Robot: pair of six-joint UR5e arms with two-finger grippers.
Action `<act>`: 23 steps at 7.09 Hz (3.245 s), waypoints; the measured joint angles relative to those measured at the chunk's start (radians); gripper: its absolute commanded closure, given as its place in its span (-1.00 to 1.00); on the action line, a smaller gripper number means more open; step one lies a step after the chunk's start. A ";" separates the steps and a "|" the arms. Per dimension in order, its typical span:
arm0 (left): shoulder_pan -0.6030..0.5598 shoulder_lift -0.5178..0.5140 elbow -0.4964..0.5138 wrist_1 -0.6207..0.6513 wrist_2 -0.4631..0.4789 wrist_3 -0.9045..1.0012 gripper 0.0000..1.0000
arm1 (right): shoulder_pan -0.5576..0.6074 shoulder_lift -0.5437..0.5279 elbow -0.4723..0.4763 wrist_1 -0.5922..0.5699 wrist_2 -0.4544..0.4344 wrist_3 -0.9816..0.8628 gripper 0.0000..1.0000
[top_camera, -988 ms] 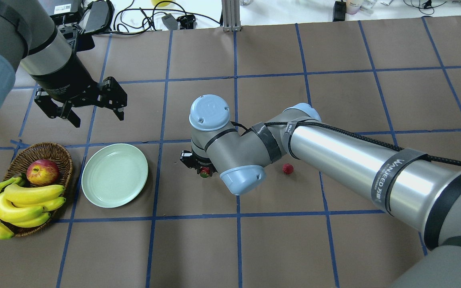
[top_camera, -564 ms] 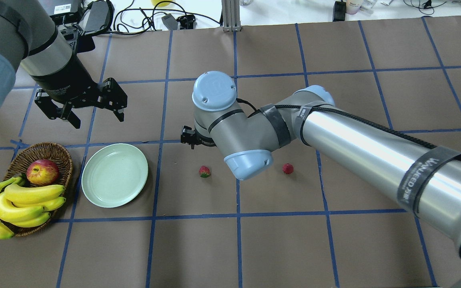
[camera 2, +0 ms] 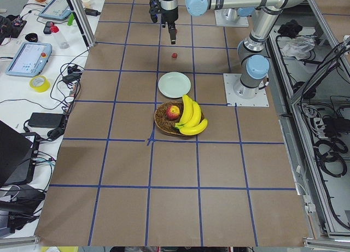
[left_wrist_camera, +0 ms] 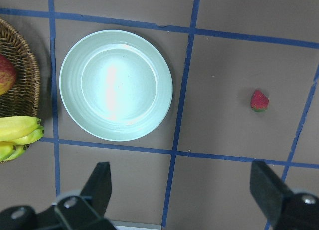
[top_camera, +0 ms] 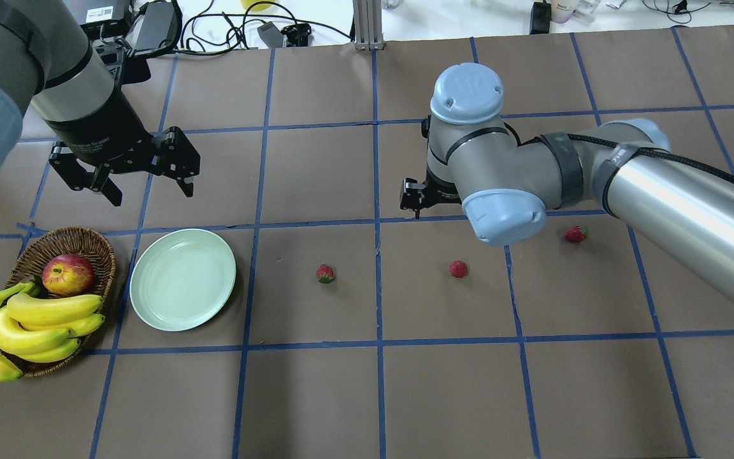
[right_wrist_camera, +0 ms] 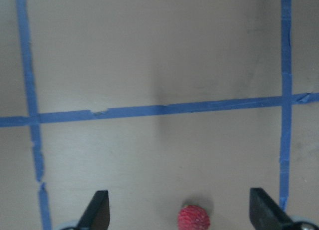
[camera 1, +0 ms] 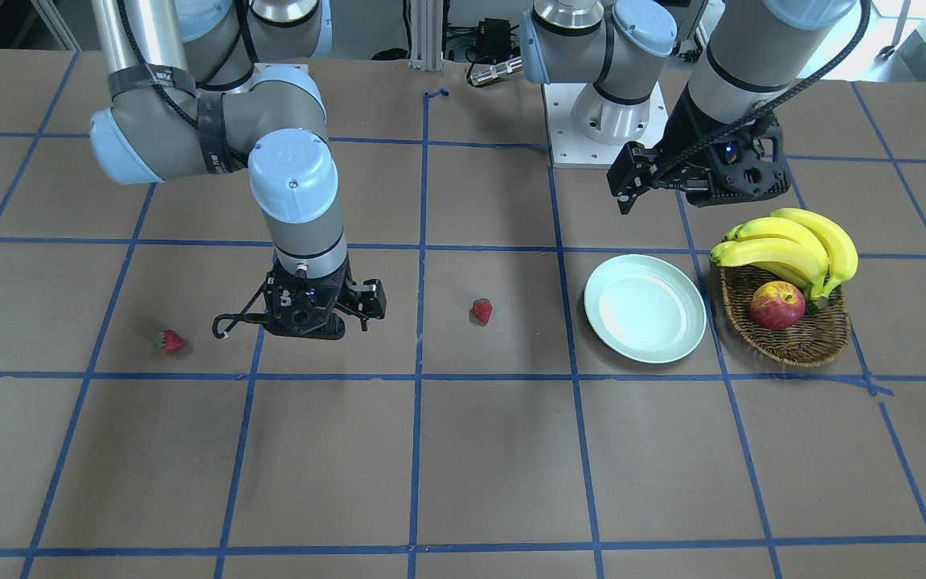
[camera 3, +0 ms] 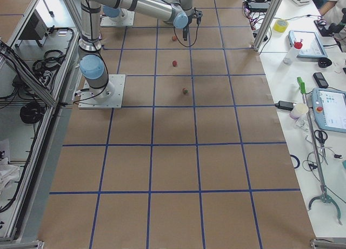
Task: Collect all strawberries into plate
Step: 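Move the right gripper to the second strawberry and grasp it, then carry the second strawberry beside the first and open the right gripper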
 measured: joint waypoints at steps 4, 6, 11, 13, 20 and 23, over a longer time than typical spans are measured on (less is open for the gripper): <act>0.017 -0.013 -0.004 -0.030 0.051 0.000 -1.00 | -0.031 -0.007 0.213 -0.215 -0.003 0.006 -0.98; 0.016 -0.016 -0.005 -0.031 0.051 -0.001 -1.00 | -0.027 -0.006 0.243 -0.221 0.004 0.028 -0.01; 0.013 -0.006 -0.004 -0.020 0.044 -0.003 -1.00 | -0.027 -0.002 0.249 -0.233 0.056 -0.007 1.00; 0.009 0.004 0.006 0.000 0.043 0.000 -1.00 | -0.020 -0.007 0.225 -0.232 0.055 -0.027 1.00; -0.013 0.001 0.002 0.091 -0.009 -0.003 -1.00 | 0.364 0.120 -0.019 -0.150 0.067 0.445 0.59; -0.013 0.000 0.000 0.090 -0.009 -0.012 -1.00 | 0.369 0.152 -0.018 -0.157 0.061 0.442 -0.95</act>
